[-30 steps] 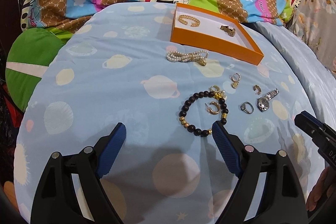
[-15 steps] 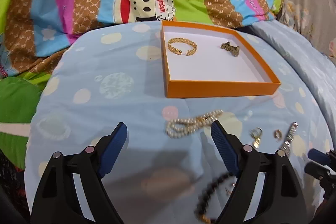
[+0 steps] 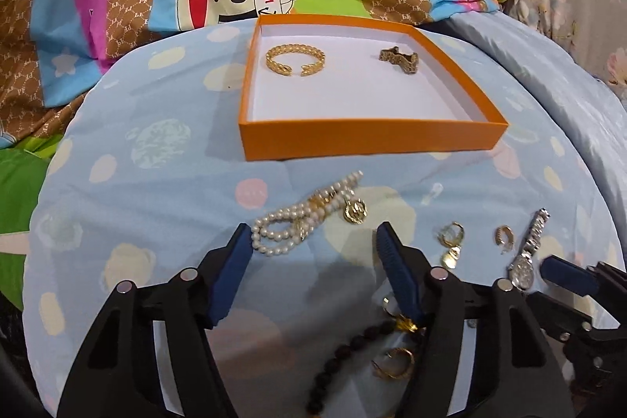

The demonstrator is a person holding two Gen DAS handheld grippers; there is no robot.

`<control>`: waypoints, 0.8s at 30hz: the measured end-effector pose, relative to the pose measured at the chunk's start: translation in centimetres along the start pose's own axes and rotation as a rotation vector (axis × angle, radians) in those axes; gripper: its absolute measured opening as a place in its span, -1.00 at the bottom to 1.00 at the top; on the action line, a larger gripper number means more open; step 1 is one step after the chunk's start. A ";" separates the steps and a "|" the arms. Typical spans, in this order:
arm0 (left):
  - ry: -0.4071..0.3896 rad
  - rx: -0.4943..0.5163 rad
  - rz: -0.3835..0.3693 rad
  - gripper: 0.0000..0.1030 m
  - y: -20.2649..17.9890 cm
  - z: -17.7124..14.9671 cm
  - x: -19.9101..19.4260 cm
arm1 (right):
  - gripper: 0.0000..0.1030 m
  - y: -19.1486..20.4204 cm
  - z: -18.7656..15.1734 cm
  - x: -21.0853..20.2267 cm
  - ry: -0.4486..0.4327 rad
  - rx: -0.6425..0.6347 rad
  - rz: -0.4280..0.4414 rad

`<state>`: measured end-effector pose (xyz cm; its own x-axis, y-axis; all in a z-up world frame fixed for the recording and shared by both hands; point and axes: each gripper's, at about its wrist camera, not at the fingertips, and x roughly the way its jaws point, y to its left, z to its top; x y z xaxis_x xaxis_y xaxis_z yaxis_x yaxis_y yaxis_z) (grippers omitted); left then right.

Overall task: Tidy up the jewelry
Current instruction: 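Grasp the pearl bracelet with the left tool while the right tool grasps the silver watch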

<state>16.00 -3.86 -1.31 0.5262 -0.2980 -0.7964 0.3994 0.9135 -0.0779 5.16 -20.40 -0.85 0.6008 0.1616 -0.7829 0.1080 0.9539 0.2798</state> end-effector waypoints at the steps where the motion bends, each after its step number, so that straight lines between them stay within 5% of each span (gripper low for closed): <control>1: 0.000 0.001 -0.003 0.20 -0.3 -0.2 -0.2 | 0.02 0.2 0.0 0.1 -0.005 -0.007 -0.013; 6: -0.001 -0.003 -0.008 0.20 -1.1 -0.9 -0.8 | -0.03 1.1 0.3 0.8 -0.025 -0.061 -0.100; 10: -0.004 -0.035 -0.017 0.20 -0.7 -1.1 -1.1 | -0.42 0.8 0.2 0.7 -0.032 -0.089 -0.142; 18: -0.004 -0.084 0.006 0.18 1.1 0.2 -0.6 | -0.43 -1.8 -0.1 -0.5 -0.034 -0.023 -0.115; 24: -0.004 -0.043 0.004 -0.38 0.8 1.2 0.4 | -0.42 -1.8 -0.1 -0.6 -0.032 -0.017 -0.101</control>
<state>17.48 -3.56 -0.96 0.5310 -0.2951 -0.7944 0.3646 0.9258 -0.1002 4.57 -22.22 -0.93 0.6125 0.0566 -0.7884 0.1563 0.9691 0.1910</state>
